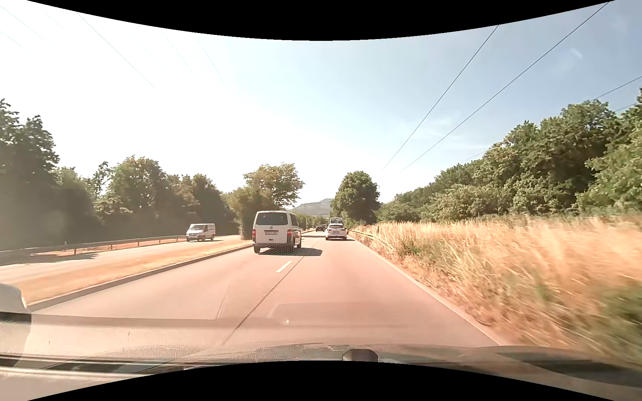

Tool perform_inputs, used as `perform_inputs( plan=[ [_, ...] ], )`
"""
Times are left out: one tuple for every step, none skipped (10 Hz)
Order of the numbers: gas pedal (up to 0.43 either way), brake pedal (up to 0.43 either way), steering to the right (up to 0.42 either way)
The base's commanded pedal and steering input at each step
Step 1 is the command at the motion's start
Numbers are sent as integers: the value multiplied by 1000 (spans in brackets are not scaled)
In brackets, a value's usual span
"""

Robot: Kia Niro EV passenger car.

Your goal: Follow the waypoints while adhering to traffic rules and regulations

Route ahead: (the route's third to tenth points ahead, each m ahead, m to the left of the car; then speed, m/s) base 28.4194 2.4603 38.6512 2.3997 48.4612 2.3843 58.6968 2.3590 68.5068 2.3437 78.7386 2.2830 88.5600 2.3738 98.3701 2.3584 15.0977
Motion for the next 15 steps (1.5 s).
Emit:
perform_inputs(
  plan=[
    [138, 0, 1],
    [138, 0, 1],
    [138, 0, 1],
    [138, 0, 1],
    [138, 0, 1],
    [130, 0, 1],
    [130, 0, 1],
    [130, 0, 1],
    [130, 0, 1],
    [130, 0, 1],
    [130, 0, 2],
    [130, 0, 1],
    [130, 0, 2],
    [130, 0, 2],
    [130, 0, 2]
  ],
)
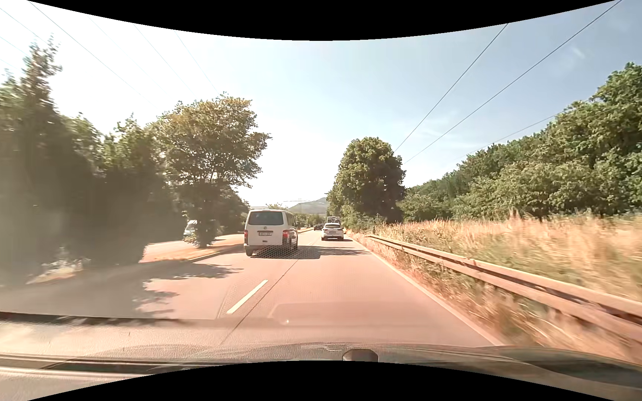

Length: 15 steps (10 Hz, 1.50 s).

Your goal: Follow the waypoints while adhering to traffic rules and regulations

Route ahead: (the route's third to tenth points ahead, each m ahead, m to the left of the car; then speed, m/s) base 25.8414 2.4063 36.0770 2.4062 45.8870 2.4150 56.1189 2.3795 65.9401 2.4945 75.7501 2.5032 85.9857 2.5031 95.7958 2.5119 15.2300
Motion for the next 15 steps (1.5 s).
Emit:
perform_inputs(
  plan=[
    [130, 0, 1],
    [130, 0, 2],
    [130, 0, 2],
    [130, 0, 1],
    [130, 0, 1],
    [118, 0, 1],
    [118, 0, 0],
    [110, 0, 0],
    [110, 0, 0],
    [110, 0, 0],
    [110, 0, 0],
    [110, 0, -1],
    [110, 0, -1],
    [110, 0, -1],
    [110, 0, -1]
  ],
)
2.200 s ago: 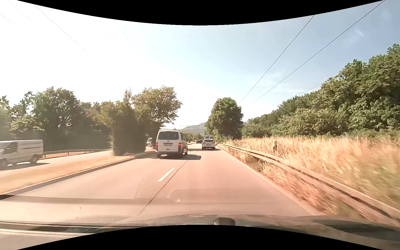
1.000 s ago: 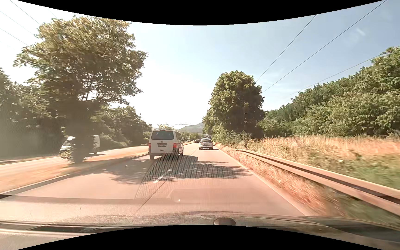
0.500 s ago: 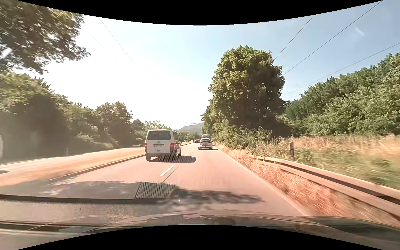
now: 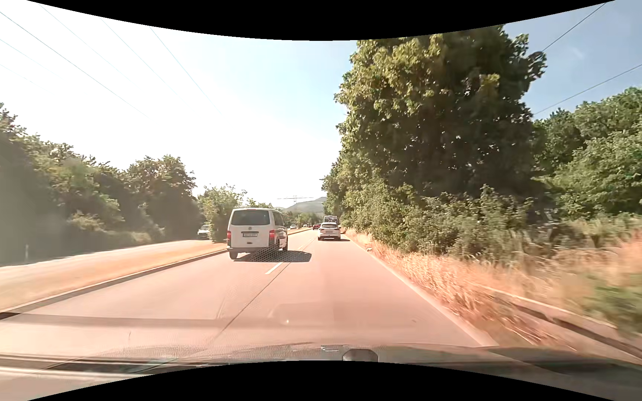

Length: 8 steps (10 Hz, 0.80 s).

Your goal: Follow the waypoints while adhering to traffic rules and regulations

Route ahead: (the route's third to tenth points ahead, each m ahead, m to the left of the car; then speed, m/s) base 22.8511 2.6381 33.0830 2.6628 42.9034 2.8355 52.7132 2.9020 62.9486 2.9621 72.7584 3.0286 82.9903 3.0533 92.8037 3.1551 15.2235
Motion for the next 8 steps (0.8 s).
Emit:
perform_inputs(
  plan=[
    [110, 0, -1],
    [67, 0, -1],
    [47, 0, -1],
    [47, 0, -1],
    [47, 0, -1],
    [47, 0, -1],
    [47, 0, -1],
    [47, 0, -1]
  ],
)
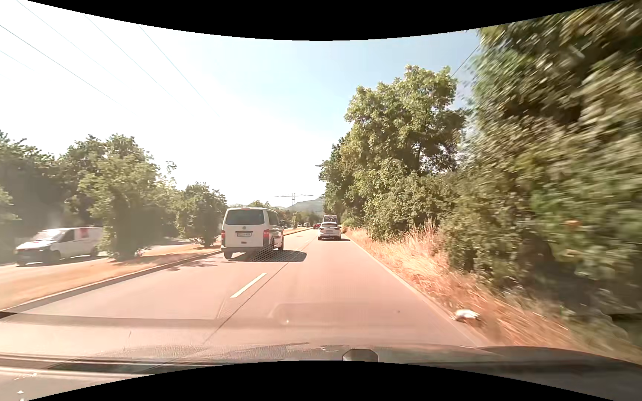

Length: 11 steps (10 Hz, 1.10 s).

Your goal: Follow the waypoints while adhering to traffic rules and regulations

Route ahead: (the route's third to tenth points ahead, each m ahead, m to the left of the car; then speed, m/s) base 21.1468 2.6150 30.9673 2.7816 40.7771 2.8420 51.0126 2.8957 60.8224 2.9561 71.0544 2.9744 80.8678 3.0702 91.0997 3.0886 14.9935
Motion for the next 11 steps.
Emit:
perform_inputs(
  plan=[
    [47, 0, -1],
    [47, 0, -1],
    [47, 0, -1],
    [47, 0, -1],
    [59, 0, -1],
    [59, 0, -1],
    [59, 0, -1],
    [59, 0, -1],
    [59, 0, -1],
    [59, 0, -1],
    [59, 0, -1]
  ],
)
